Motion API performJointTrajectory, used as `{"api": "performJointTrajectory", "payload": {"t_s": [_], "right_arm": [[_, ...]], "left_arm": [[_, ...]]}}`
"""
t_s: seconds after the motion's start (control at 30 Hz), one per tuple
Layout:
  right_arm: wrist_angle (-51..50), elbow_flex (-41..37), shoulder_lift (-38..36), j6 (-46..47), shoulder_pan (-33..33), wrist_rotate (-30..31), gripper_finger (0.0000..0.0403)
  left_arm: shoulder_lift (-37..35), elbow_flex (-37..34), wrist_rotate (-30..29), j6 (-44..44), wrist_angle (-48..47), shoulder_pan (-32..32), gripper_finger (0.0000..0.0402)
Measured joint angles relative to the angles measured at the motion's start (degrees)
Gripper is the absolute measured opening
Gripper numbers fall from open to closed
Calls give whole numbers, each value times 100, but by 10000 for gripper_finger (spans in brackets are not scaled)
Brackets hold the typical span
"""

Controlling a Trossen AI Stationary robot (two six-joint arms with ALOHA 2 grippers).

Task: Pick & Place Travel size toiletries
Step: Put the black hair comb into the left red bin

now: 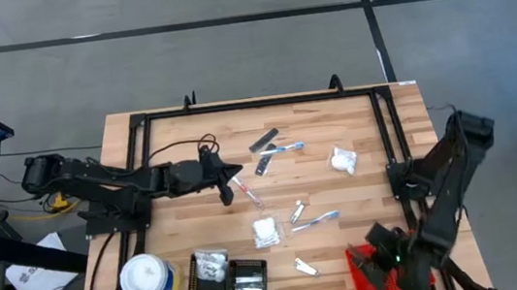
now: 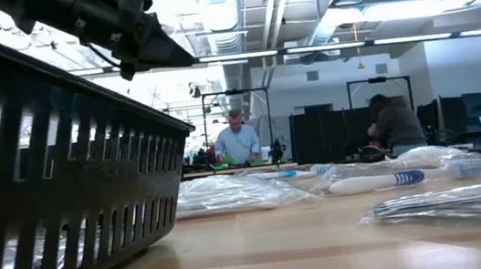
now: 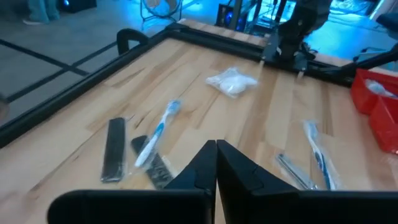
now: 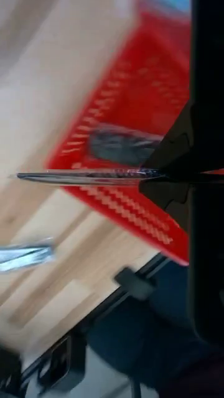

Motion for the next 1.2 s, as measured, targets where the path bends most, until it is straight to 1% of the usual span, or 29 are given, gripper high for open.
{"api": "performJointTrajectory", "payload": {"t_s": [0.1,0.23,0.33,0.53,0.67,0.83,0.97,1.03,1.1,1.2], "right_arm": [[-621,709,523,310,127,-197,1],[-1317,1314,1112,417,42,-784,1],[-1390,1389,1375,293,-84,-1124,1],[-1343,1393,1570,-58,-319,-1257,15],[-1201,1396,1533,-231,-409,-1312,47],[-1351,1636,1511,-434,-415,-1312,119],[-1763,1907,1511,-645,-480,-1256,184],[-2107,2144,1511,-1056,-578,-1114,212],[-2570,2399,1511,-1491,-713,-735,231],[-3168,2795,1510,-2170,-980,224,244]], "left_arm": [[0,0,-1,7,52,-25,2],[2,0,-9,56,54,-45,2],[2,0,-27,92,67,-57,2],[2,2,-25,94,68,-57,2],[2,4,-25,94,67,-57,2],[2,4,-23,96,67,-57,2],[2,7,-23,96,70,-57,2],[4,7,-36,115,104,-6,2],[137,26,-39,118,279,161,2],[579,48,127,75,648,609,2]]}}
